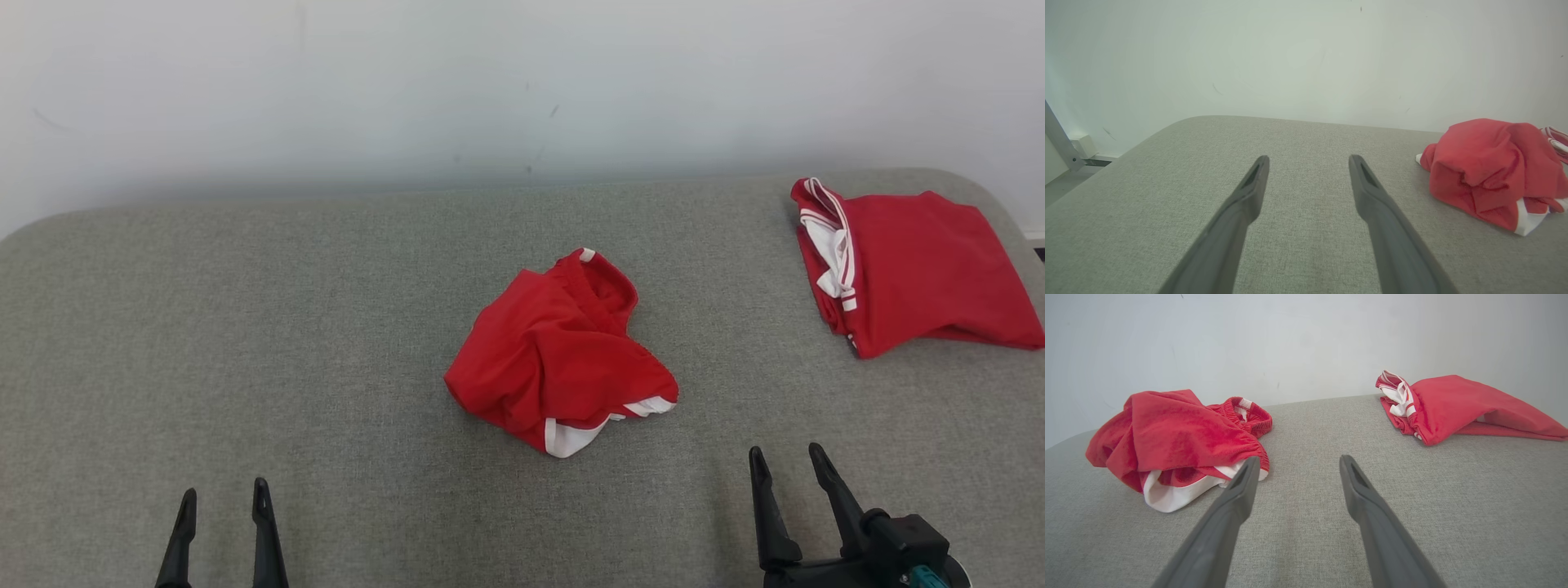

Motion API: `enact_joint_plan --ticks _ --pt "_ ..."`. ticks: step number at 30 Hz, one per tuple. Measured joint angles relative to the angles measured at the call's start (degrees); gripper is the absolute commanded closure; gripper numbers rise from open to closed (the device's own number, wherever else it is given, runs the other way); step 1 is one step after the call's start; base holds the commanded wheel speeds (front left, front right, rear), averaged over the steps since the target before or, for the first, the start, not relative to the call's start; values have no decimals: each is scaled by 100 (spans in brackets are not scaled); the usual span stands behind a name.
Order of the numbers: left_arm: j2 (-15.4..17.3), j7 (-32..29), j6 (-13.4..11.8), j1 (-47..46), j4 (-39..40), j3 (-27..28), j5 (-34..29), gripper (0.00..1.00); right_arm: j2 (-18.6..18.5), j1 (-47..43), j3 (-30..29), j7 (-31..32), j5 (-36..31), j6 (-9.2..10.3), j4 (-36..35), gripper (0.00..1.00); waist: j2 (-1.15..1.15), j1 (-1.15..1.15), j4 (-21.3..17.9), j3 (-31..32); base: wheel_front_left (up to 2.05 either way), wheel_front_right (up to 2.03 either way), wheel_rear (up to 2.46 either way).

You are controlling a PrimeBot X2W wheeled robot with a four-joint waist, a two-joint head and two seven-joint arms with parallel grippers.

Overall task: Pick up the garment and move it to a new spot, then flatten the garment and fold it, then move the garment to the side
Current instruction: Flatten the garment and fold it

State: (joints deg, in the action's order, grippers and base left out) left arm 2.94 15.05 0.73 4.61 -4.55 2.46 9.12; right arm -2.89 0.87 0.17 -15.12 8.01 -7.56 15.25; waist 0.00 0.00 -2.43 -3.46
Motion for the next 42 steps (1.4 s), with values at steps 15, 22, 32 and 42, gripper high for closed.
enact_joint_plan --ticks 15,22,32,42 --pt "0 0 -18 9 -51 16 -52 0 -1 -6 -16 -1 2 0 11 0 0 0 -8 -31 0 0 0" --pt "-1 0 -19 8 -60 35 -47 0 -1 -3 -22 -1 1 0 19 0 0 0 -12 -51 0 0 0" --pt "0 0 15 -16 -88 41 -38 0 -1 15 -22 0 0 0 14 0 0 0 -40 -118 0 0 0" --pt "-1 0 343 -642 -465 -634 99 0 0 164 65 -1 36 0 -9 0 0 0 -181 -288 0 0 0"
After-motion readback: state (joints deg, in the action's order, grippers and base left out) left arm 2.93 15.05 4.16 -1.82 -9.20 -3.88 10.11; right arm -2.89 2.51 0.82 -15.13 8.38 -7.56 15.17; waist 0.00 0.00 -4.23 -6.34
